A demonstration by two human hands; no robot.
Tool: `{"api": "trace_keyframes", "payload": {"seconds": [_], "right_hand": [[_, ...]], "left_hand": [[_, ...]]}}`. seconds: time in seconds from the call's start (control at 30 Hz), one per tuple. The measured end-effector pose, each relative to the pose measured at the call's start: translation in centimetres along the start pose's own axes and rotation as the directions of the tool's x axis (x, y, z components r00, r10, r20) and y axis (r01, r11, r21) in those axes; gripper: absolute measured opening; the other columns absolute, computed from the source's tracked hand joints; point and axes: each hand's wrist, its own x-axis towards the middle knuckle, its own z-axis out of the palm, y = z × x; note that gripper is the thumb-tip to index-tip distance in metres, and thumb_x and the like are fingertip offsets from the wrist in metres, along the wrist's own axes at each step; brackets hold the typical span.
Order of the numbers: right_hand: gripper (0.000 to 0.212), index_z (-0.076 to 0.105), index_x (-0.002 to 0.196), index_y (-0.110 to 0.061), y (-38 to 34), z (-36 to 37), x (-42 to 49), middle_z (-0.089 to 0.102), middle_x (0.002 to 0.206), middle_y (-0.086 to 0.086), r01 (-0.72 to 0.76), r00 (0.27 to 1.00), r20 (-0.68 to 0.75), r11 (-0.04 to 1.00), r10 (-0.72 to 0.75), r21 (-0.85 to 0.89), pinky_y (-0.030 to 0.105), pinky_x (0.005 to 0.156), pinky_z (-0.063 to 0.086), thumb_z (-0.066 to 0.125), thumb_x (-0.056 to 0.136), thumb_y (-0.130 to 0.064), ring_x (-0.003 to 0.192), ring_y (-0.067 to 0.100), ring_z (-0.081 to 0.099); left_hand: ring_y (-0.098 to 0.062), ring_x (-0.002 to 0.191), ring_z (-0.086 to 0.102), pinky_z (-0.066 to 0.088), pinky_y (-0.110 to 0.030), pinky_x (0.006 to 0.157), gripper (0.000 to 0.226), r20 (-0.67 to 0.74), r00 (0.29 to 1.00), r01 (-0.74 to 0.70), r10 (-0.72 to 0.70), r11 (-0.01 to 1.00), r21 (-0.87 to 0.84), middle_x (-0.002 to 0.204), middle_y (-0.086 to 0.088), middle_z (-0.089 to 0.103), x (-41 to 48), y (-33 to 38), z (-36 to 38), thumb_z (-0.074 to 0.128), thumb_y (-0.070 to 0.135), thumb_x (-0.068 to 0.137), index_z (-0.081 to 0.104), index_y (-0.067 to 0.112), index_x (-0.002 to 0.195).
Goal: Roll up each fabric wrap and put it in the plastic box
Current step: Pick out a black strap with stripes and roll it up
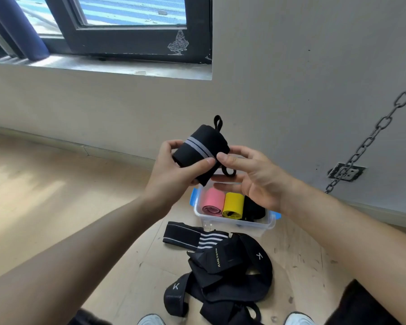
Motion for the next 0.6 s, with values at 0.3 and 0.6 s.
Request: {"api": "trace_keyframes", "payload": {"seconds": [0.3,0.6], "right_hand": [[0.055,0.053,0.125,-0.008,0.4,-1.1,0.8,0.070,0.115,0.020,0.042,0.961,-0.274,0.999,-0.036,0.015,0.049,0.093,0.058,0.083,0.079,-0.013,0.093,0.037,0.075],[0.064,0.056,0.121,-0.013,2.1,-1.0,1.2,0.071,0.113,0.013,0.035,0.984,-0.164,0.981,-0.067,-0.189,0.046,0.086,0.061,0.087,0.066,-0.023,0.100,0.028,0.073]], "left_hand": [[-0.010,0.095,0.072,0.059,-0.031,0.083,0.028,0.147,0.987,0.065,-0.065,0.998,0.001,0.120,-0.009,0.067,-0.3,-1.3,1.0,0.064,0.027,0.100,0.050,0.018,0.123],[-0.027,0.093,0.074,0.063,-0.045,0.082,0.038,0.136,0.986,0.081,-0.102,0.985,0.150,0.113,-0.008,0.064,-0.3,-2.9,0.6,0.084,0.022,0.084,0.053,0.011,0.103]]}}
